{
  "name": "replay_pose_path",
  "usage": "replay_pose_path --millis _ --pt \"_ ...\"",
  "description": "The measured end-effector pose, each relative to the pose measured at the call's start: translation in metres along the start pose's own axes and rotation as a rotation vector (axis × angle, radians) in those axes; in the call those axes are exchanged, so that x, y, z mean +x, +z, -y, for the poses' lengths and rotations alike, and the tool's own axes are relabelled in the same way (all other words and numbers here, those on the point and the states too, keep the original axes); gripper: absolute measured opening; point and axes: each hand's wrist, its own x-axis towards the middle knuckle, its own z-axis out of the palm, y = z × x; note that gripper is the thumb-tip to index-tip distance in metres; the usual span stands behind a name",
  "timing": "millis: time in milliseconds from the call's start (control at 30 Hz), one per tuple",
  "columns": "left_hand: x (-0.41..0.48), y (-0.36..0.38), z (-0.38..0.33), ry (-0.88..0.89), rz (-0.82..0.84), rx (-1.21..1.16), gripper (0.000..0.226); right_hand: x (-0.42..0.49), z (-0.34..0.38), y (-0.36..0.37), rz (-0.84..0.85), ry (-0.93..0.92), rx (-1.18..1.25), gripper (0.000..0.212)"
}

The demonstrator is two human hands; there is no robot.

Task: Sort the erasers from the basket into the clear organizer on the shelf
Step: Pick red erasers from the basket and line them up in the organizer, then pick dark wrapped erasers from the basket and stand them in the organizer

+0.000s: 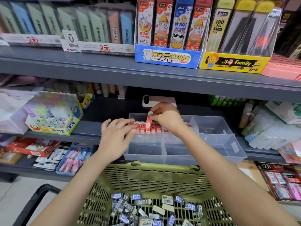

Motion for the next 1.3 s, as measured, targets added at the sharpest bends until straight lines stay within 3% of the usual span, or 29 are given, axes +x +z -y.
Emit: replay_pose_path --millis 100,333,567,667,800,900,967,1000,1100,1167,1233,1300 --pt "-0.003 0.005 0.006 -0.003 -0.054 -0.009 0.044 0.004 0.008 0.006 -0.006 0.040 0.132 0.011" --pt "-0.007 0.005 0.006 -0.009 -0.124 0.007 0.053 0.006 0.024 0.028 0.220 0.169 -0.005 0.020" --pt "-0.007 0.007 0.008 -0.010 -0.123 -0.011 0.053 -0.004 0.020 0.039 0.138 -0.063 -0.264 0.025" --pt "-0.011 0.003 0.006 -0.009 -0.147 -0.038 0.046 -0.019 0.021 0.034 0.027 -0.178 -0.311 0.031" --pt "-0.039 -0.005 -0.001 0.096 -0.374 -0.107 0.030 -0.078 0.005 0.015 -0.191 -0.514 -0.086 0.015" --pt "-0.079 0.003 -0.009 0.263 -0.445 -0.186 0.022 -0.138 -0.041 0.009 -0.121 -0.552 -0.037 0.017" --pt "-0.101 0.018 -0.015 0.389 -0.302 -0.180 0.022 -0.166 -0.081 0.016 0.011 -0.439 -0.130 0.015" --pt "-0.108 0.029 -0.017 0.412 -0.151 -0.142 0.022 -0.177 -0.101 0.023 0.096 -0.359 -0.204 0.014" --pt "-0.120 0.070 -0.006 0.268 0.434 0.060 0.033 -0.196 -0.150 0.051 0.321 -0.135 -0.407 0.021" --pt "-0.127 0.094 0.012 0.179 0.731 0.157 0.044 -0.202 -0.168 0.070 0.387 -0.059 -0.431 0.029" --pt "-0.135 0.109 0.025 0.160 0.858 0.170 0.055 -0.204 -0.176 0.088 0.404 -0.057 -0.432 0.037" --pt "-0.142 0.120 0.032 0.135 0.859 0.135 0.063 -0.203 -0.179 0.103 0.406 -0.124 -0.472 0.043"
